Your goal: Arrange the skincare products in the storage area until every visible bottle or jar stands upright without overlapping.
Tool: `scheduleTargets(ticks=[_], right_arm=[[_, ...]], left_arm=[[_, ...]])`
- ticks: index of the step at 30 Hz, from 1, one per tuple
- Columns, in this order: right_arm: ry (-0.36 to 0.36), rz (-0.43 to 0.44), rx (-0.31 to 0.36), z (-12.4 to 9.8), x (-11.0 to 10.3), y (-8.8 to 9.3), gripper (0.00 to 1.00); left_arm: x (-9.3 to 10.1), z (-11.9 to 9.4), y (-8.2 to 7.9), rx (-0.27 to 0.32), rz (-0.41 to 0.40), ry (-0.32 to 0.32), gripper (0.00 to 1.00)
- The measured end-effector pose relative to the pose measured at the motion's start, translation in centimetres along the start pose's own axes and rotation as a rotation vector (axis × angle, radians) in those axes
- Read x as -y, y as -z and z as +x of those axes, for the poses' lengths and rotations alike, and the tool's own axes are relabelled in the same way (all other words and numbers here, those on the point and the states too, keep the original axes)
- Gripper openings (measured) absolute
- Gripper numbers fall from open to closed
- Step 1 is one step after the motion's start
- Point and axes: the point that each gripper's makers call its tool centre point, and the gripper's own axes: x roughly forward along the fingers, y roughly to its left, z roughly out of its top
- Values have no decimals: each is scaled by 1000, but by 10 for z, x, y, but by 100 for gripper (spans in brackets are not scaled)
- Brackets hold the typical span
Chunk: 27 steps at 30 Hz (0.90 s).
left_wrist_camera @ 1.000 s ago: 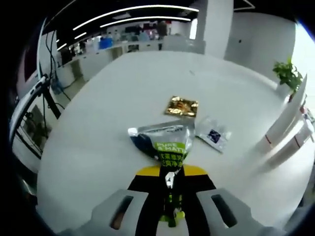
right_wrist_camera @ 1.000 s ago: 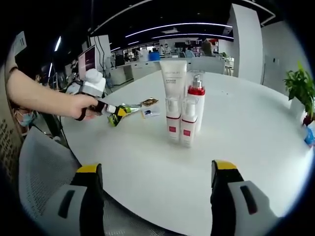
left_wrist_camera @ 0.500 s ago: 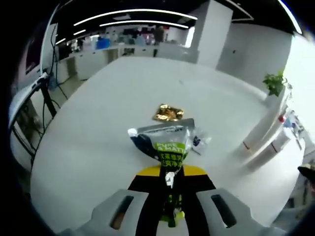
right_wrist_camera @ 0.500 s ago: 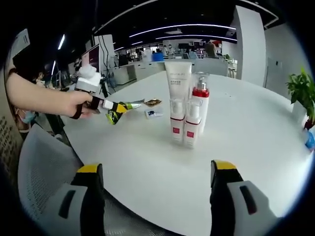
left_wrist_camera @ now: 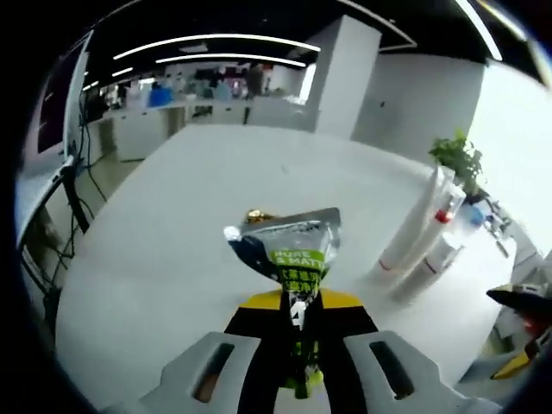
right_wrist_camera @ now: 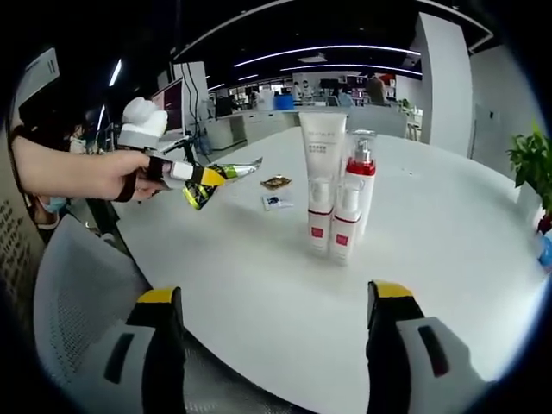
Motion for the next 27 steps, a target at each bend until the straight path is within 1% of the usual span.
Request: scheduleTargets(ticks=[6,9,10,13,18,23,25,27], right_arm=[[-12,-3,18,-1,-3,-3,85],[-16,8,30,-2,-3,-5,82],[-16,10,33,-2,-3,-5,81],[-17,22,50,-4,-2,-8,77],[-22,30,62,-4,-3,-9,76],[-40,6,62,-4,-7,-10,75],[-41,-19,67,-5,-8,-11,74],[-41,-24,73,-5,-9,-13,74]], left_arm=[[16,-15,-6,31,64,43,9],[29,-24,-10,61,114,88,10],[36,-28,-10,72,138,114,10],[49,-40,-9,88,152,148,10],[65,-58,-4,100,161,192,10],[76,-69,-3,111,189,219,10],[82,-73,-2,115,205,243,9],[87,-77,-2,121,215,258,9]])
